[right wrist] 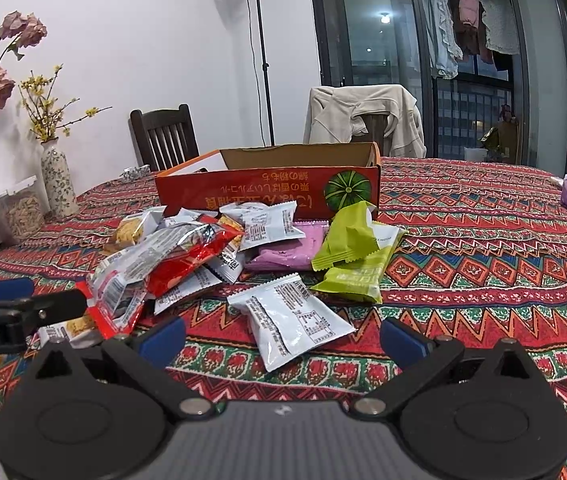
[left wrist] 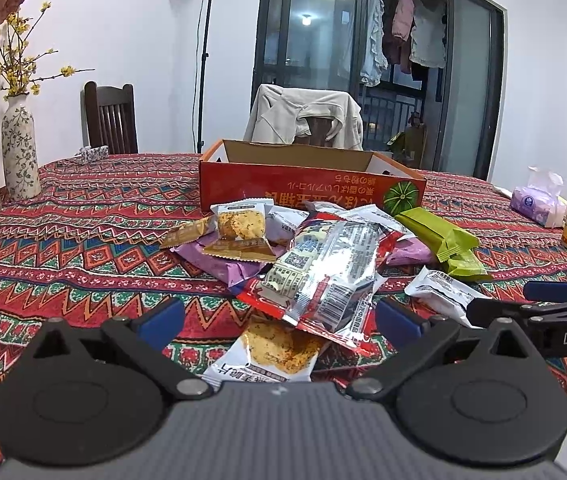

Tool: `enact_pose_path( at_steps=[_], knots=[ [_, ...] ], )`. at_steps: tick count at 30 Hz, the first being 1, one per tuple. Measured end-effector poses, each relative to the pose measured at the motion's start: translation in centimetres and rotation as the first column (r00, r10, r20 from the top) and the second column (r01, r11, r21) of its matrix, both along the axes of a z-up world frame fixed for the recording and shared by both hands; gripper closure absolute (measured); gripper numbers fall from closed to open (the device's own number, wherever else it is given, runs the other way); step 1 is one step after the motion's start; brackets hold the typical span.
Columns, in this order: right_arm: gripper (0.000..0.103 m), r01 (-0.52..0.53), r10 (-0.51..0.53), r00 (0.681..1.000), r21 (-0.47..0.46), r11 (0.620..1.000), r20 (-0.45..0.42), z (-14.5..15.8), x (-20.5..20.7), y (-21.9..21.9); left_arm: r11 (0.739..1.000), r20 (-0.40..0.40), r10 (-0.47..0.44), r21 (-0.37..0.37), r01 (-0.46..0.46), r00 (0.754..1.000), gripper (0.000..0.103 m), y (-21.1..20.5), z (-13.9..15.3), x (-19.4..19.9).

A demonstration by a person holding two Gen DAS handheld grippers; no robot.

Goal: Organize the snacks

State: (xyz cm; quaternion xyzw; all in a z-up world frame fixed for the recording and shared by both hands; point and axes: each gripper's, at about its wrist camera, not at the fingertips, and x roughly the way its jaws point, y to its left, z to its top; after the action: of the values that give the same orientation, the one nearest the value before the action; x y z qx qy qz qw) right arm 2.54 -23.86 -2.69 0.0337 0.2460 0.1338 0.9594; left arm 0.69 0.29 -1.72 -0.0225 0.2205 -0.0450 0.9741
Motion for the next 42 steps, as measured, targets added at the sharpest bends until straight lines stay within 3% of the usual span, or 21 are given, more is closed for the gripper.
enact_pose_path(
  at_steps=[27, 35, 39, 42],
  knots=[
    [0.000, -0.066, 0.065, 0.998, 0.003, 0.998, 0.025, 0.5, 0.5, 0.1, 1.000, -0.015, -0.002, -0.008, 0.002, 1.000, 0.000, 0.4, 0.1, 0.3],
    [0.025, -0.135, 0.133, 0.990, -0.056, 0.989, -0.053, 0.0, 4.6, 1.1, 0.999, -0.034, 0.022, -0.034, -0.023, 0.999, 0.000, 1.4, 0.1, 0.6],
    [0.027, -0.144, 0.136, 0.981, -0.052, 0.988, -0.137, -0.7, 6.8, 1.3, 0.998, -0.043, 0.030, -0.058, -0.032, 0.999, 0.000, 1.9, 0.2, 0.7],
    [0.027, -0.157, 0.144, 0.978, -0.083, 0.984, -0.149, -1.0, 7.0, 1.8, 0.997, -0.047, 0.035, -0.072, -0.038, 0.998, 0.000, 2.1, 0.3, 1.0]
  ],
)
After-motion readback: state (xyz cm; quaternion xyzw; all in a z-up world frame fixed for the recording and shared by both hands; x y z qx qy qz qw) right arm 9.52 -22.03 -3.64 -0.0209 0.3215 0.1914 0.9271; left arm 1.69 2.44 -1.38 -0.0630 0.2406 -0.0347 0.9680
